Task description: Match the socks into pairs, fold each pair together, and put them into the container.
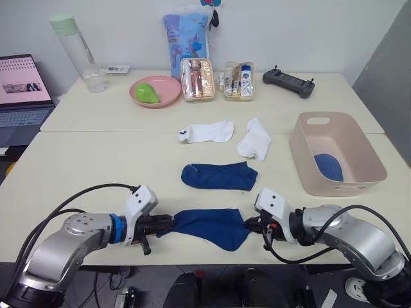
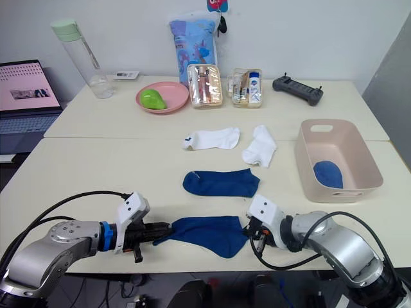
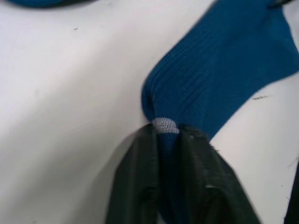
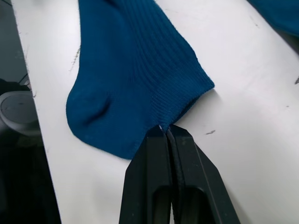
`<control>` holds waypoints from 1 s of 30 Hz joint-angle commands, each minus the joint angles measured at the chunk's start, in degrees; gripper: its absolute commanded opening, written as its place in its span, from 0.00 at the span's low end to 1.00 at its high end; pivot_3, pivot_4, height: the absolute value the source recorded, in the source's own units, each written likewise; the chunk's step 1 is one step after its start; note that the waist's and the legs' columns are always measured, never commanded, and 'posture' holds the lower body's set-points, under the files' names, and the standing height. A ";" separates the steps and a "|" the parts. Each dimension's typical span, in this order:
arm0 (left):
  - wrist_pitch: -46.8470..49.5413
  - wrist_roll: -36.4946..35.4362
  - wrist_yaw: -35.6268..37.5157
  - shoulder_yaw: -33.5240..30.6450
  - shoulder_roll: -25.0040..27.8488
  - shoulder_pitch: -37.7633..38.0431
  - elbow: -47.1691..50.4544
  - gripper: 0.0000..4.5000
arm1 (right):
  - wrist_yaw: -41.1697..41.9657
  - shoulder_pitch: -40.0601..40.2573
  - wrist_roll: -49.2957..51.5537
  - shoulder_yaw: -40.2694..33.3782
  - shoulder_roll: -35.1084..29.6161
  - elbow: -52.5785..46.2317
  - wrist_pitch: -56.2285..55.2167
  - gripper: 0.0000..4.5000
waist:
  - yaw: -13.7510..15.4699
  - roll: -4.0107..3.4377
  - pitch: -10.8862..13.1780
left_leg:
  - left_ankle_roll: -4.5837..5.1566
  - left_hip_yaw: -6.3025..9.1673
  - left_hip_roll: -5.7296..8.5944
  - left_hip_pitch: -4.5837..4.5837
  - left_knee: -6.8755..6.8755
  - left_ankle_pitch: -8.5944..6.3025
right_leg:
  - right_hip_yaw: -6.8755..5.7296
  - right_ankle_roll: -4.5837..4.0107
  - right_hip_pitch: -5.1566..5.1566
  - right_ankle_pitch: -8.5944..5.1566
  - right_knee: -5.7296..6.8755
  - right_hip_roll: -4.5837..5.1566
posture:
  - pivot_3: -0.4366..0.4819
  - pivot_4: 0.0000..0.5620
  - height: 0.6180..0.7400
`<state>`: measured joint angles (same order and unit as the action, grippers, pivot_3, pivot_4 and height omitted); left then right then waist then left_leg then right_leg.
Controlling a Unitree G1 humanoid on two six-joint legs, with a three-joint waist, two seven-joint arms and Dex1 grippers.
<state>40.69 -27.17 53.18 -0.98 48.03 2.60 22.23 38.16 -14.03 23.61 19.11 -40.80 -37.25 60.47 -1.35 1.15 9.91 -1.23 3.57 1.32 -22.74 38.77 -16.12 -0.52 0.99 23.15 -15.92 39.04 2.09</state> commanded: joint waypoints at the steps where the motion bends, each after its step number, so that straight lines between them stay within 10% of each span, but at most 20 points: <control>1: -0.77 -0.11 -0.86 -2.55 -0.19 0.54 -1.13 0.45 | -1.09 -0.10 -0.93 -2.84 -0.47 0.02 -1.88 0.22 | 0.01 0.00 0.00 | 0.00 0.01 0.00 0.01 0.00 0.00 | -0.01 0.00 -0.01 0.00 0.00 0.00 | 0.48 0.27 0.94; 8: 3.74 -7.08 3.59 -12.41 4.41 -2.83 -6.97 0.95 | 0.54 -0.16 3.42 -11.40 -2.23 -1.12 -1.48 0.79 | -0.01 -0.01 0.01 | 0.00 0.03 -0.01 -0.01 -0.01 0.00 | -0.05 0.00 0.02 0.00 0.02 -0.03 | 0.48 0.27 0.94; 11: 3.81 -7.07 0.95 -12.84 2.29 -7.93 -10.97 1.00 | -2.18 -1.96 3.06 -12.82 0.57 0.60 -1.79 0.99 | -0.02 0.01 0.01 | 0.00 0.04 -0.01 -0.01 0.01 0.00 | -0.08 0.00 0.00 0.00 0.02 -0.03 | 0.48 0.27 0.94; 30: -22.13 11.71 6.09 1.66 1.89 -6.68 -14.40 1.00 | -7.40 -3.53 2.22 -10.28 5.07 1.12 -0.87 0.99 | -0.03 0.02 0.01 | 0.00 -0.01 0.00 -0.06 -0.01 0.00 | 0.02 -0.01 0.06 0.00 0.00 -0.01 | 0.48 0.27 0.94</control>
<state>20.97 -16.29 58.36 0.62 49.33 -4.42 8.11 30.97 -16.68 25.81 9.30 -35.48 -33.66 59.54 -1.38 1.17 9.93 -1.23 3.55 1.31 -22.80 38.76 -16.12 -0.50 0.98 23.21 -15.92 39.04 2.08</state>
